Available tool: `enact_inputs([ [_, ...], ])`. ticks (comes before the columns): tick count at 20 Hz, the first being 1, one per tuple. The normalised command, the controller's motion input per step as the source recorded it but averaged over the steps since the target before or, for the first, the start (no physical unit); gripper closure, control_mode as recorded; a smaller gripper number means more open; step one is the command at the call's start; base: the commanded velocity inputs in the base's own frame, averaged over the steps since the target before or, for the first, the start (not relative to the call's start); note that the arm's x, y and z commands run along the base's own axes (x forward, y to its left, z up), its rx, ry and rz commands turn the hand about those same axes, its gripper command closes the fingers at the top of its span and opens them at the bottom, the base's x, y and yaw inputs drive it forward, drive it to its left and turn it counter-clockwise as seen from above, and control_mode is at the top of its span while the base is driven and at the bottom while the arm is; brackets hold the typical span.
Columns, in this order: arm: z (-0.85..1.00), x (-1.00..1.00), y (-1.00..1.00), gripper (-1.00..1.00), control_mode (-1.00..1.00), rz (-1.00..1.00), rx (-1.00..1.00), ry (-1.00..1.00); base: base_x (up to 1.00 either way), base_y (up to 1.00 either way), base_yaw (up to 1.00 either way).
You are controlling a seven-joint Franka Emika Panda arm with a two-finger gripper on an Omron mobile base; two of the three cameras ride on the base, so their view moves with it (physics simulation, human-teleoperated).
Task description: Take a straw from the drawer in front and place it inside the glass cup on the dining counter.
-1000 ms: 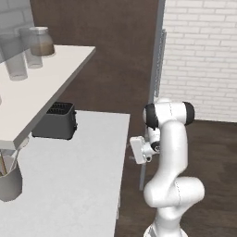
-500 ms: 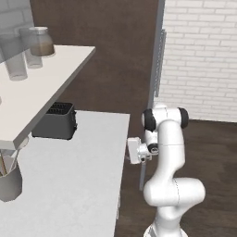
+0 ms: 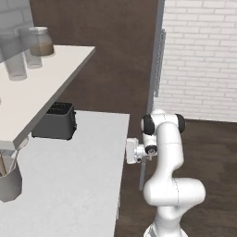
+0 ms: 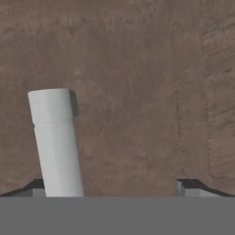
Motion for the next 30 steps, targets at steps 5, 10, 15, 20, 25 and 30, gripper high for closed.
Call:
enact_inputs([
  [5, -0.17, 0.02, 0.46, 1.00, -1.00, 0.00, 0.00, 0.00, 0.00, 0.00, 0.00],
  [10, -0.05, -0.10, 0.15, 1.00, -1.00, -0.01, 0.00, 0.00, 0.00, 0.00, 0.00],
  [15, 0.00, -0.24, -0.05, 1.00, -1.00, -0.02, 0.00, 0.00, 0.00, 0.00, 0.00],
  [20, 0.00, -0.41, -0.33, 1.00, -1.00, 0.00, 0.03, 0.00, 0.00, 0.00, 0.00],
  [25, 0.00, -0.54, -0.51, 1.00, -1.00, 0.00, 0.08, 0.00, 0.00, 0.00, 0.00],
  [30, 0.00, -0.60, -0.61, 1.00, -1.00, 0.00, 0.13, 0.00, 0.00, 0.00, 0.00],
])
